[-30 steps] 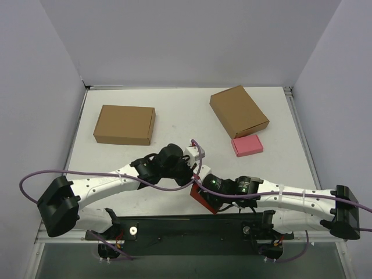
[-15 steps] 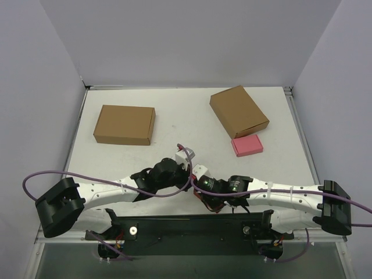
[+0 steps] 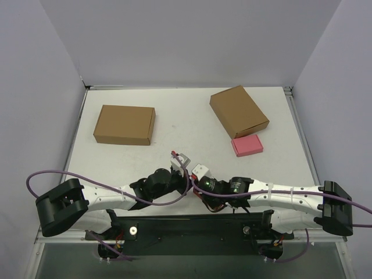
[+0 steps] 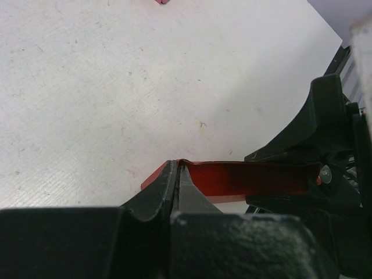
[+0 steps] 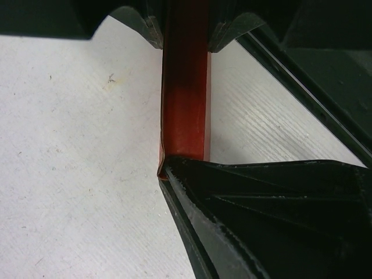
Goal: Fold the paper box
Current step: Close the paper box at the center of the board.
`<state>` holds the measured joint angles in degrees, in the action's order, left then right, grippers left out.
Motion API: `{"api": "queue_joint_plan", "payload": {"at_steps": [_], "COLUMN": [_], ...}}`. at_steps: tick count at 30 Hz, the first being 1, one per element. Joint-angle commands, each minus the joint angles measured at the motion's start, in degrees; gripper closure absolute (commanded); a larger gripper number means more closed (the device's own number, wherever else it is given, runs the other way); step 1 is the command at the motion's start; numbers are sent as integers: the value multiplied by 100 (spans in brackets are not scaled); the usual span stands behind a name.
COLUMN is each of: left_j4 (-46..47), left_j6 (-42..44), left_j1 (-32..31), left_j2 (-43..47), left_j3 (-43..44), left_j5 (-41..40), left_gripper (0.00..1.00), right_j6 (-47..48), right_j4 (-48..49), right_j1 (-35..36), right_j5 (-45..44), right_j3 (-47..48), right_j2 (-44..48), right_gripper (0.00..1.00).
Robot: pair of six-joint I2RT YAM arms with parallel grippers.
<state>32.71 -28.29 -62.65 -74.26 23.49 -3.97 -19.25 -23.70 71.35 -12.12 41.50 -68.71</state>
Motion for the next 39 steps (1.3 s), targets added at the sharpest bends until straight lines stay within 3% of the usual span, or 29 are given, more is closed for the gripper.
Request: {"api": "queue_joint_plan", "payload": {"at_steps": [1, 22, 30, 39], "left_j4": [-406, -327, -37, 315], "left_j6": [421, 1353, 1379, 1177], "left_j1": [-212, -247, -291, -713], "left_j2": [-80, -89, -291, -616], "left_j3": [-327, -432, -626, -925], "left_j5": [133, 80, -16, -684], "left_gripper": [100, 100, 100, 100], "right_j6": [-18, -62, -79, -79], "right_j4": [515, 630, 630, 587], "right_j1": [-25, -16, -16, -16], "right_j5": [-133, 184, 193, 201], "right_j3": [-247, -484, -484, -336], "right_j2": [234, 490, 464, 446], "right_gripper": [85, 84, 85, 83]}}
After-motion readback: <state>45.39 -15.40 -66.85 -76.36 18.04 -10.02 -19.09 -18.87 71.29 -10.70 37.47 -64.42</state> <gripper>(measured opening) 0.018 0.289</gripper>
